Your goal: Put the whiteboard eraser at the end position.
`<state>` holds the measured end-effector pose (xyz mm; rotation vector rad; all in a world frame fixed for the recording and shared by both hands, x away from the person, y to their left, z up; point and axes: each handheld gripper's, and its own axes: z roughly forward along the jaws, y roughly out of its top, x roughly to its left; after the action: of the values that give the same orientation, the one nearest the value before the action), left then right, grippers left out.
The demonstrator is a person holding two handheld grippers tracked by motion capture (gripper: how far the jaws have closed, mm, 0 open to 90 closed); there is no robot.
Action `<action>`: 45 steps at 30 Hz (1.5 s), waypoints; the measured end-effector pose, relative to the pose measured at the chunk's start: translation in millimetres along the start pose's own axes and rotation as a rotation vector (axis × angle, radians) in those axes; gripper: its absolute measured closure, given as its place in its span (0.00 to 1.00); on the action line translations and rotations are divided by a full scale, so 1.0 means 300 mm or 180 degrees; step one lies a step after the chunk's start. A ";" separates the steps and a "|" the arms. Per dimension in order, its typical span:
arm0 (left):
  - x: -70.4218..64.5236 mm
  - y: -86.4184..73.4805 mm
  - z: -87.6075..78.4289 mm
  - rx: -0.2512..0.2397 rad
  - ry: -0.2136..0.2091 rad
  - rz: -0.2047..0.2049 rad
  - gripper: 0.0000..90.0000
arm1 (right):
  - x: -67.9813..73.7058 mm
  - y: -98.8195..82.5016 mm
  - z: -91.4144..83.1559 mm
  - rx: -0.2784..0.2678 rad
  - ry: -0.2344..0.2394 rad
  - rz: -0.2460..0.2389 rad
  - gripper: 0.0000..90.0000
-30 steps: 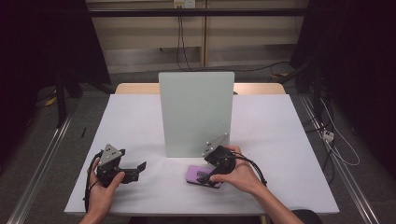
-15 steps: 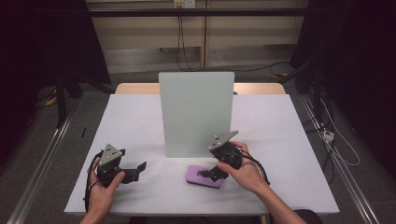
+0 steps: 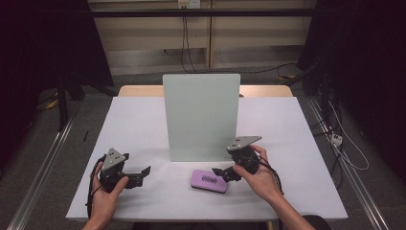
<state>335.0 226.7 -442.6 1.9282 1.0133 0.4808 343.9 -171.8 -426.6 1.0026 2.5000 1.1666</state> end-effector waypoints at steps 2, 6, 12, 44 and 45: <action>0.002 0.000 -0.001 0.0002 -0.0007 0.0010 0.05 | -0.006 -0.010 -0.004 0.0010 -0.0041 0.0058 0.09; 0.000 0.000 0.000 0.0000 0.0001 -0.0002 0.05 | -0.017 -0.031 -0.015 -0.0017 -0.0116 0.0138 0.09; -0.001 0.000 -0.001 -0.0003 -0.0010 0.0012 0.05 | -0.039 -0.058 -0.040 -0.0070 -0.0240 0.0294 0.10; 0.007 0.000 -0.010 -0.0058 0.0050 -0.0023 0.05 | -0.133 -0.222 -0.166 -0.0262 -0.0717 0.0644 0.08; 0.007 0.000 -0.010 -0.0059 0.0046 -0.0030 0.05 | -0.135 -0.227 -0.167 -0.0277 -0.0744 0.0656 0.08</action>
<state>334.3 229.9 -441.1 1.9053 1.0233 0.4977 318.4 -259.5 -447.3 1.3145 2.1886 1.1277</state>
